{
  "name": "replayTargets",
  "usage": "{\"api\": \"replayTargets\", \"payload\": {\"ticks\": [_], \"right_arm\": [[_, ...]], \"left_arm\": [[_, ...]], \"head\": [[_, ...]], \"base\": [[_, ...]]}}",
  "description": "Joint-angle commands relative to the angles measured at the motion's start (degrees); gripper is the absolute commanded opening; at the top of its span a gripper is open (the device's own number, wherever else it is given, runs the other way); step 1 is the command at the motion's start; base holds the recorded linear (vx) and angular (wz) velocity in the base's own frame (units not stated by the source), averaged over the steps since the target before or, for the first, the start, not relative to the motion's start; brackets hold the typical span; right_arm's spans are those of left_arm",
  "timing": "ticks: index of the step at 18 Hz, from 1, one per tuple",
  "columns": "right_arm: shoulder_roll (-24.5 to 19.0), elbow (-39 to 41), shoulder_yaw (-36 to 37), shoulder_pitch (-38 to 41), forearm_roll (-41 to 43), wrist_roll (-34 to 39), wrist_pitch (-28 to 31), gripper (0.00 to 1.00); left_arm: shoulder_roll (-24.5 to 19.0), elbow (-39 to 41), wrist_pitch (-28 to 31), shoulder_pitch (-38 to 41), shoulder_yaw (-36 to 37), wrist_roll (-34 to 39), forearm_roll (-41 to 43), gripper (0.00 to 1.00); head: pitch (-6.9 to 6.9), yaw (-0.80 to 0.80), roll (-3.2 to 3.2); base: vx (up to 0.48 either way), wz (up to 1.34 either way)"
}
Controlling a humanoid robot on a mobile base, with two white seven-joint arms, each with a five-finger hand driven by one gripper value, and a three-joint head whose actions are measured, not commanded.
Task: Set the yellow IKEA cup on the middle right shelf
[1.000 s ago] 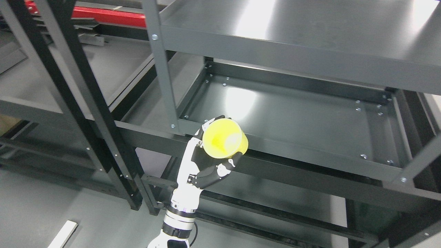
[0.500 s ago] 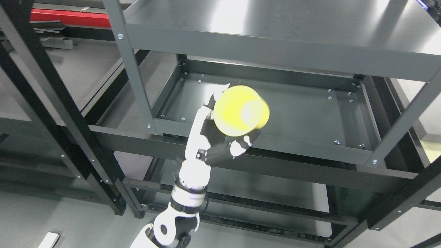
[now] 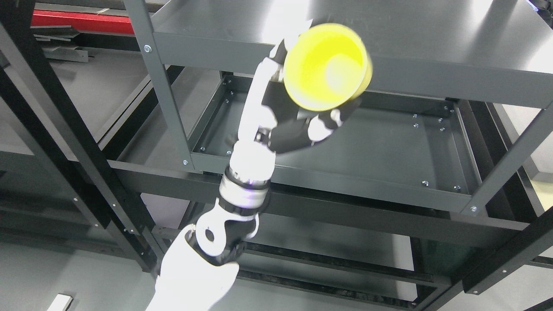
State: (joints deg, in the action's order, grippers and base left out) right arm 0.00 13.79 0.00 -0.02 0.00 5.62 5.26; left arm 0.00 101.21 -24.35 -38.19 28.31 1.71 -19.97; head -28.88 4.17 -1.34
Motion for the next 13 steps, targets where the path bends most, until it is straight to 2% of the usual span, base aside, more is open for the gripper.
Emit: {"api": "replayTargets", "payload": {"ticks": [1, 5, 8, 11, 13], "right_arm": [[1.0, 0.0, -1.0, 0.6, 1.4, -12.3, 0.0, 0.99], [1.0, 0.0, -1.0, 0.6, 1.4, -12.3, 0.0, 0.99], [1.0, 0.0, -1.0, 0.6, 1.4, -12.3, 0.0, 0.99], [1.0, 0.0, -1.0, 0.6, 1.4, -12.3, 0.0, 0.99], [1.0, 0.0, -1.0, 0.6, 1.4, -12.3, 0.0, 1.0]], "left_arm": [[-1.0, 0.2, 4.2, -11.8, 1.1, 6.7, -0.2, 0.0], [-1.0, -1.8, 13.4, -17.0, 0.5, 16.9, -1.3, 0.0], [-1.0, -6.7, 25.4, -19.5, -0.3, 23.1, -3.8, 0.0], [-1.0, -10.7, 36.6, -23.1, -3.3, 26.1, -8.8, 0.0], [-1.0, -13.1, 42.2, -25.0, -4.3, 30.3, -12.4, 0.0]], "head": [[0.0, 0.0, 0.0], [0.0, 0.0, 0.0], [0.01, 0.0, 0.0], [0.01, 0.0, 0.0], [0.01, 0.0, 0.0]], "base": [[0.053, -0.06], [0.068, -0.18], [0.072, -0.26], [0.043, -0.19], [0.043, -0.09]]}}
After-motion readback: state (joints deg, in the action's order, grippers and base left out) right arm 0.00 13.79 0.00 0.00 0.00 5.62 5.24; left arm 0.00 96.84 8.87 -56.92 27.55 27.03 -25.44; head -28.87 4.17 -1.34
